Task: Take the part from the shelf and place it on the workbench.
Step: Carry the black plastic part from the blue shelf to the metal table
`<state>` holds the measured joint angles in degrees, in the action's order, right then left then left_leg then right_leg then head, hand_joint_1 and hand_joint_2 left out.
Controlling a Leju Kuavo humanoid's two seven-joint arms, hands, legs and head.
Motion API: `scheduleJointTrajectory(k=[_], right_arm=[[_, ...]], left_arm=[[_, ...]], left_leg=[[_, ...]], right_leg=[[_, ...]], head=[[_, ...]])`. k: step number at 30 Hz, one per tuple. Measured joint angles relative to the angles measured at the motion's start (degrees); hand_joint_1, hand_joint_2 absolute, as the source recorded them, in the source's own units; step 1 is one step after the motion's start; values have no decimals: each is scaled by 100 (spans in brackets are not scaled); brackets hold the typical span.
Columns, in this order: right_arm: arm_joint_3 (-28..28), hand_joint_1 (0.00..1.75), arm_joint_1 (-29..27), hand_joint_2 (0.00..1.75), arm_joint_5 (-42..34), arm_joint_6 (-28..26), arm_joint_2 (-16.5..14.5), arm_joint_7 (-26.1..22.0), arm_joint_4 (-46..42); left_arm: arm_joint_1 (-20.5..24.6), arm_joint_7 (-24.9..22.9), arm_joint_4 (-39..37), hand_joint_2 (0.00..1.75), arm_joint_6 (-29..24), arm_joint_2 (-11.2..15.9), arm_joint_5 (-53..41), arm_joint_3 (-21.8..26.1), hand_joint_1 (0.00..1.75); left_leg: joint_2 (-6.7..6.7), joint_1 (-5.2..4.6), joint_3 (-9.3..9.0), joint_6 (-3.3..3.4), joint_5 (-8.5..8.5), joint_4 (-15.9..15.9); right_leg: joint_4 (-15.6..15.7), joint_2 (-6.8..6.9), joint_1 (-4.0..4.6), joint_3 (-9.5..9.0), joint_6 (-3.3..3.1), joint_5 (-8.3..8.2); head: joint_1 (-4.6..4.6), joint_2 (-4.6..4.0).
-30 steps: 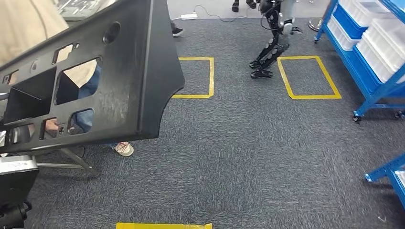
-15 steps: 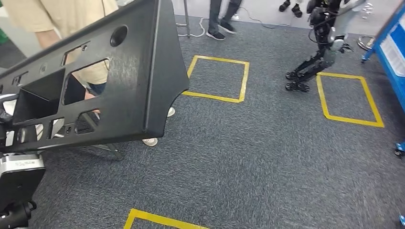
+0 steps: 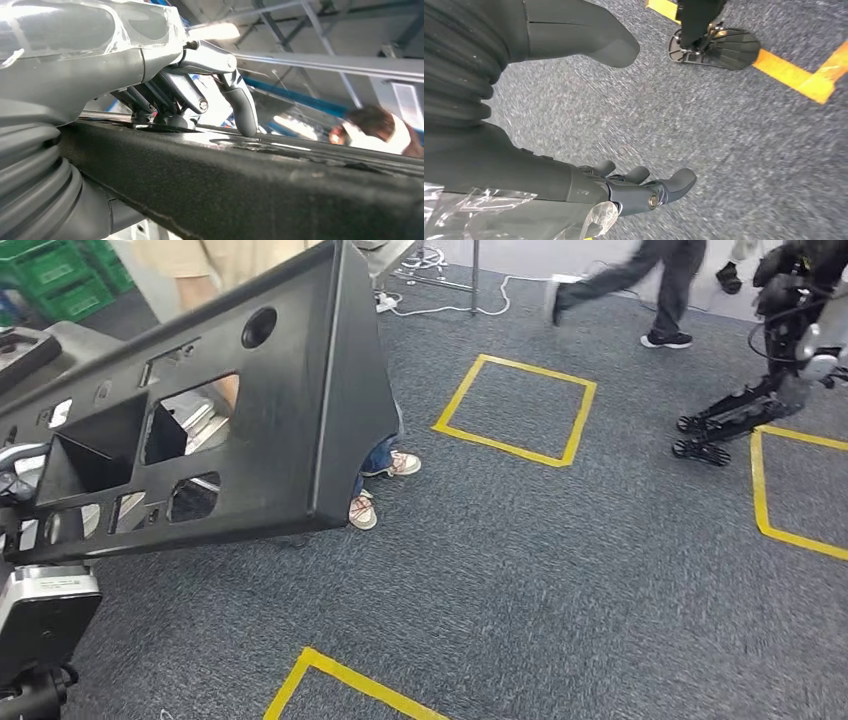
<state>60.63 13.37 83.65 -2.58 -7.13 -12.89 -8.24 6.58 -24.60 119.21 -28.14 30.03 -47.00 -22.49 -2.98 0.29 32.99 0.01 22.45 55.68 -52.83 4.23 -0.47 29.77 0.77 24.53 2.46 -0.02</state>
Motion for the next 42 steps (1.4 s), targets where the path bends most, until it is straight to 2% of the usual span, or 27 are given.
scheduleJointTrajectory(k=[2,4,6,8,9,10,11,12,13,15,17,19,20,21,23,25,26,27,28,30,32,34,36,38,40,41,42], right_arm=[[1,0,8,175,-14,0,1,-6,0],[3,0,27,175,-16,0,2,-11,0],[4,0,44,175,-13,-2,6,-13,0],[4,0,42,175,-6,-5,9,-12,0],[4,0,39,175,1,-7,9,-9,0],[4,0,34,175,7,-8,9,-6,0],[4,0,29,175,12,-8,9,-2,0],[4,0,26,175,15,-8,9,1,0],[5,0,24,175,13,-8,11,3,0],[6,0,17,175,6,-8,16,2,0],[7,0,22,175,-3,-5,20,-5,0],[7,0,43,175,-3,-2,16,-16,0],[7,0,51,175,3,-1,15,-21,0],[8,0,53,175,9,0,13,-23,0],[9,0,50,175,24,1,14,-26,0],[9,0,45,175,30,2,13,-19,0],[9,0,46,175,35,2,13,-10,0],[8,0,47,175,43,2,11,-1,0],[8,0,49,175,55,2,8,8,0],[8,0,51,175,87,1,3,26,0],[8,0,52,175,109,-3,2,40,0],[8,0,66,175,118,-5,-3,45,0],[8,0,76,175,127,-7,-9,39,0],[7,0,67,175,140,-10,-8,33,0],[7,0,55,175,149,-14,-8,32,0],[7,0,49,175,153,-17,-10,32,0],[7,0,45,175,156,-20,-11,31,0]], left_arm=[[7,1,0,175,4,1,-1,9,175],[1,1,1,175,5,3,0,19,175],[4,1,1,175,5,4,3,30,175],[8,1,1,175,5,2,10,32,175],[4,1,-1,175,7,1,14,29,175],[0,1,-1,175,8,-1,15,26,175],[-4,1,-2,175,9,-1,16,25,175],[-5,1,-2,175,9,-1,16,24,175],[-6,1,-2,175,10,-1,16,24,175],[-6,1,-2,175,10,-1,17,25,175],[-4,1,-2,175,13,-1,17,27,175],[-9,1,-2,175,17,2,17,30,175],[-12,1,-2,175,19,3,16,33,175],[-11,1,-2,175,22,7,16,36,175],[-5,1,-3,175,27,14,17,40,175],[-5,1,-7,175,34,16,20,36,175],[-7,1,-9,175,39,16,25,34,175],[-6,1,-10,175,47,16,31,33,175],[-3,1,-11,175,57,16,38,33,175],[6,2,-11,175,75,17,52,37,175],[16,2,-11,175,84,20,62,41,175],[17,3,-11,175,86,27,70,44,175],[19,3,-11,175,86,35,78,46,175],[31,4,-11,175,87,35,84,41,175],[29,4,-13,175,90,33,87,31,175],[25,3,-13,175,90,32,90,27,175],[21,3,-13,175,90,32,92,27,175]], left_leg=[[-132,-52,-185,70,-90,-369],[17,-49,-192,135,-113,-399],[160,-17,-229,211,-151,-439],[283,0,-246,264,-170,-455],[350,-2,-243,276,-170,-455],[429,-4,-242,279,-169,-454],[514,-4,-244,279,-169,-452],[602,-1,-250,277,-167,-450],[689,6,-259,270,-164,-448],[844,11,-262,232,-152,-437],[975,10,-235,167,-152,-432],[1094,29,-203,99,-168,-444],[1038,31,-175,70,-138,-402],[906,28,-102,43,-49,-259],[538,17,229,0,310,438],[402,27,643,-29,631,1277],[387,32,733,-35,653,1451],[370,34,689,-36,563,1364],[318,32,514,-28,384,1026],[11,-4,8,20,19,90],[-207,-57,-240,84,-118,-401],[-94,-73,-243,143,-127,-452],[65,-38,-274,206,-158,-495],[205,-3,-299,261,-184,-523],[356,-1,-295,286,-186,-522],[441,-3,-297,289,-184,-520],[532,-2,-302,288,-183,-518]], right_leg=[[6,113,17,-48,54,37],[22,210,13,-95,118,72],[-191,32,-5,-40,172,242],[-912,-279,-15,291,193,618],[-1356,-356,-16,518,197,796],[-1684,-387,-16,700,202,886],[-1806,-397,-18,787,204,863],[-1664,-411,-22,749,202,719],[-1295,-462,-31,596,198,491],[-408,-788,-72,208,190,82],[2,-993,-86,26,162,-50],[26,-853,-67,9,100,-56],[42,-774,-65,-4,66,-64],[59,-689,-68,-15,32,-72],[79,-526,-63,-27,-15,-72],[79,-362,-51,-29,-37,-56],[79,-281,-49,-34,-40,-46],[79,-202,-49,-45,-39,-34],[79,-128,-49,-63,-32,-20],[78,-3,-33,-116,2,18],[83,109,-12,-165,54,55],[112,243,-4,-216,117,83],[-3,125,-17,-207,181,203],[-613,-208,-29,68,213,545],[-1495,-367,-26,527,218,896],[-1742,-387,-26,677,217,933],[-1741,-396,-28,710,210,842]], head=[[-2,0],[-5,-1],[-12,-2],[-20,-2],[-21,-1],[-21,-1],[-21,-1],[-21,-1],[-21,-1],[-22,-1],[-18,-1],[-11,-1],[-7,-1],[-2,-1],[9,-1],[11,-1],[11,0],[11,0],[11,0],[11,0],[8,0],[6,0],[3,-1],[-5,-1],[-11,-1],[-13,-1],[-13,-1]])
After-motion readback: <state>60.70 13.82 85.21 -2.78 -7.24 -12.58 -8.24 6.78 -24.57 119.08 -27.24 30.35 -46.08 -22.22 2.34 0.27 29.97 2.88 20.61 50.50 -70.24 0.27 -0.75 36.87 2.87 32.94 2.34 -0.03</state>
